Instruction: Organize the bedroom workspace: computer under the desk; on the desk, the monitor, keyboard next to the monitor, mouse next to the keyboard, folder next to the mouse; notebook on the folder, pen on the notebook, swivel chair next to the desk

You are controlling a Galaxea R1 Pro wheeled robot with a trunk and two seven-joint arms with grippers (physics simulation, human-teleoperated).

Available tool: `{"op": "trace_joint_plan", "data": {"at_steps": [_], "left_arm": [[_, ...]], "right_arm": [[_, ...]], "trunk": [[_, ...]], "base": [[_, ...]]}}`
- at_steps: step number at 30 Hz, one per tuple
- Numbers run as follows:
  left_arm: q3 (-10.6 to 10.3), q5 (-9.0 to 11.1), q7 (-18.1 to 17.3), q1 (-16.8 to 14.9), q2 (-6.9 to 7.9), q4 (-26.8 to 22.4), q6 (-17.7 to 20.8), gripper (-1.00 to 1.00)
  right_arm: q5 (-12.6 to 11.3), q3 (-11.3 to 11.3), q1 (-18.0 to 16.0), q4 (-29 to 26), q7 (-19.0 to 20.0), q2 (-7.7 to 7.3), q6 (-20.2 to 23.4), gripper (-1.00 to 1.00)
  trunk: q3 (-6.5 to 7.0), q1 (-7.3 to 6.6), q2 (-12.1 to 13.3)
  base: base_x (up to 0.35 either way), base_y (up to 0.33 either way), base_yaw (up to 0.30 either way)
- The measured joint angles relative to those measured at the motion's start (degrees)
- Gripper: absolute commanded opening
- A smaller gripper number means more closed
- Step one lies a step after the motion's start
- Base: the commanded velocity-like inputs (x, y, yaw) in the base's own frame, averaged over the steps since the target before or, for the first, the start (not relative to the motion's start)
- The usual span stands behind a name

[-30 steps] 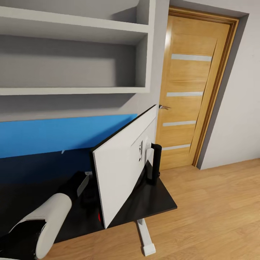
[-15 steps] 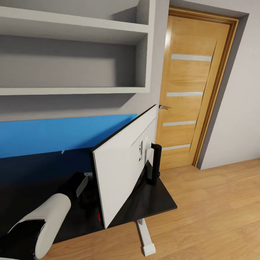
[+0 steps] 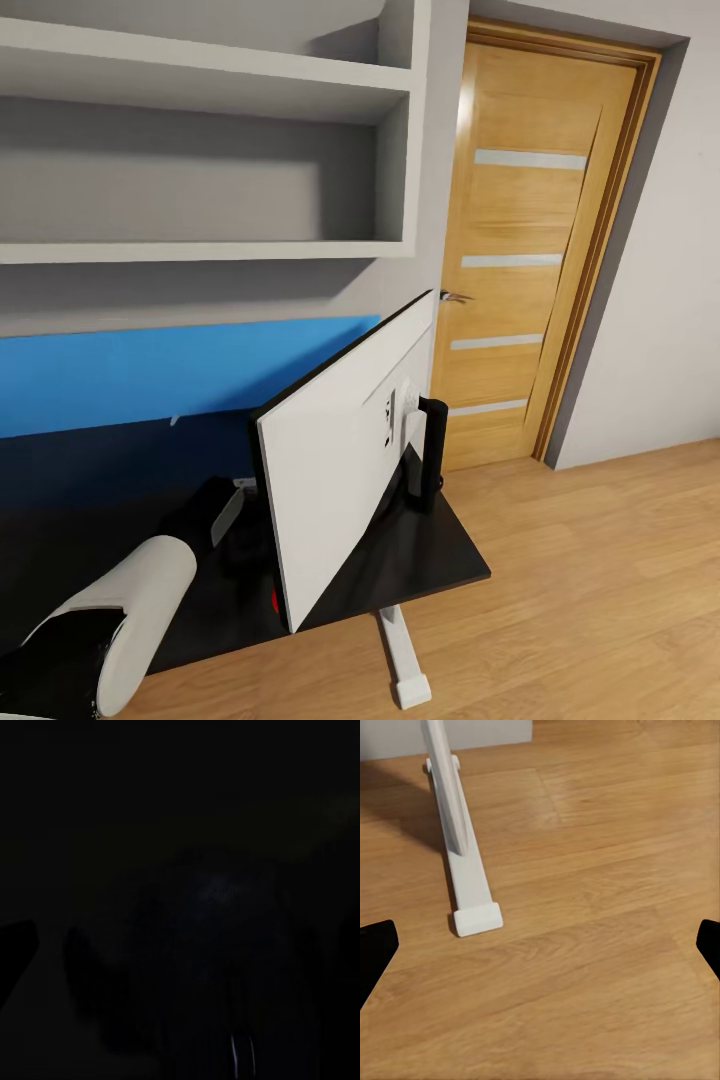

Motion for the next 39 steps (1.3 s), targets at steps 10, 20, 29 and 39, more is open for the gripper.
{"op": "trace_joint_plan", "data": {"at_steps": [10,20,29,39], "left_arm": [[0.0,0.0,0.0,0.0,0.0,0.0,0.0,1.0],[0.0,0.0,0.0,0.0,0.0,0.0,0.0,1.0],[0.0,0.0,0.0,0.0,0.0,0.0,0.0,1.0],[0.0,0.1,0.0,0.0,0.0,0.0,0.0,-1.0]], "right_arm": [[0.0,0.0,0.0,0.0,-0.1,-0.01,0.2,1.0],[0.0,0.0,0.0,0.0,-0.1,-0.01,0.3,1.0],[0.0,0.0,0.0,0.0,-0.1,-0.01,0.3,1.0],[0.0,0.0,0.0,0.0,-0.1,-0.02,0.3,1.0]], "trunk": [[0.0,0.0,0.0],[0.0,0.0,0.0],[0.0,0.0,0.0],[0.0,0.0,0.0]], "base": [[0.0,0.0,0.0],[0.0,0.0,0.0],[0.0,0.0,0.0],[0.0,0.0,0.0]]}}
